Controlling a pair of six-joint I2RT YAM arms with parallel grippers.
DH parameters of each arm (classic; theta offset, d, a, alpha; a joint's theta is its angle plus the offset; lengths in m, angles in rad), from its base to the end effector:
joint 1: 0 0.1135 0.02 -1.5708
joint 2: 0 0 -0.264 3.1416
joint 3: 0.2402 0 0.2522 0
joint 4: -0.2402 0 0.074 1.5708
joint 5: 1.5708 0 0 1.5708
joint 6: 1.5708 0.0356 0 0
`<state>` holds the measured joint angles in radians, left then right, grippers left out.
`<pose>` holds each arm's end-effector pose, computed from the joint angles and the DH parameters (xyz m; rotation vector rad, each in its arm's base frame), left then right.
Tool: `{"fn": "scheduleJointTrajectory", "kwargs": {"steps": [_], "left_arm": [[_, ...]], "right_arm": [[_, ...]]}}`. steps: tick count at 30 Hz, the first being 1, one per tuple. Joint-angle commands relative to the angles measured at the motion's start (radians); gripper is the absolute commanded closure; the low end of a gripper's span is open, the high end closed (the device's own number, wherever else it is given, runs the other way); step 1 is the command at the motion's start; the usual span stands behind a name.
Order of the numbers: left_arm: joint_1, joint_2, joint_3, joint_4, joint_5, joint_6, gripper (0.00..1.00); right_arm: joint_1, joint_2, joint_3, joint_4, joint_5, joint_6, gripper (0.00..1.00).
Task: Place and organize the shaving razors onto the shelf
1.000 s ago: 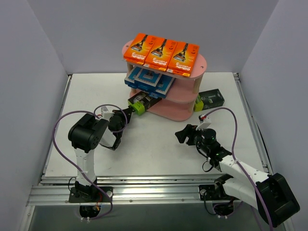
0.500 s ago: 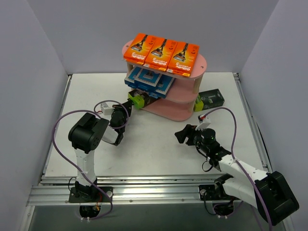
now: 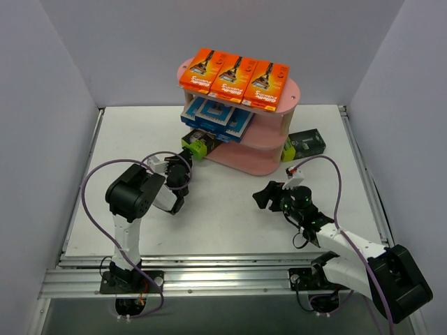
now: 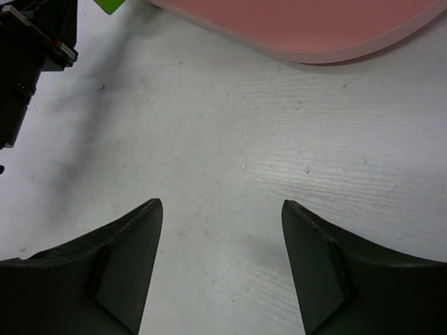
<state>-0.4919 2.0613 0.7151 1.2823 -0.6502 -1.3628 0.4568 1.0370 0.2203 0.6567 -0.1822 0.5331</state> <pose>0.3271 -0.1508 0.1144 -1.1468 1.2517 -0.8874 0.1809 0.0961 0.1859 -0.0715 1.8100 0.8756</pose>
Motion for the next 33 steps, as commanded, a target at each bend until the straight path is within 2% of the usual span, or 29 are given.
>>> {"fn": "scheduleJointTrajectory", "kwargs": {"steps": [1,15,33], "left_arm": [[-0.017,0.017,0.023,0.241,-0.12,0.014,0.98],[-0.102,0.083,0.066,0.293,-0.272,0.041,0.98],[-0.122,0.143,0.156,0.301,-0.287,0.085,0.98]], "right_arm": [[-0.01,0.005,0.004,0.052,-0.016,-0.012,0.35],[-0.01,0.023,0.002,0.061,-0.043,-0.004,0.36],[-0.01,0.021,-0.001,0.073,-0.045,-0.001,0.36]]}}
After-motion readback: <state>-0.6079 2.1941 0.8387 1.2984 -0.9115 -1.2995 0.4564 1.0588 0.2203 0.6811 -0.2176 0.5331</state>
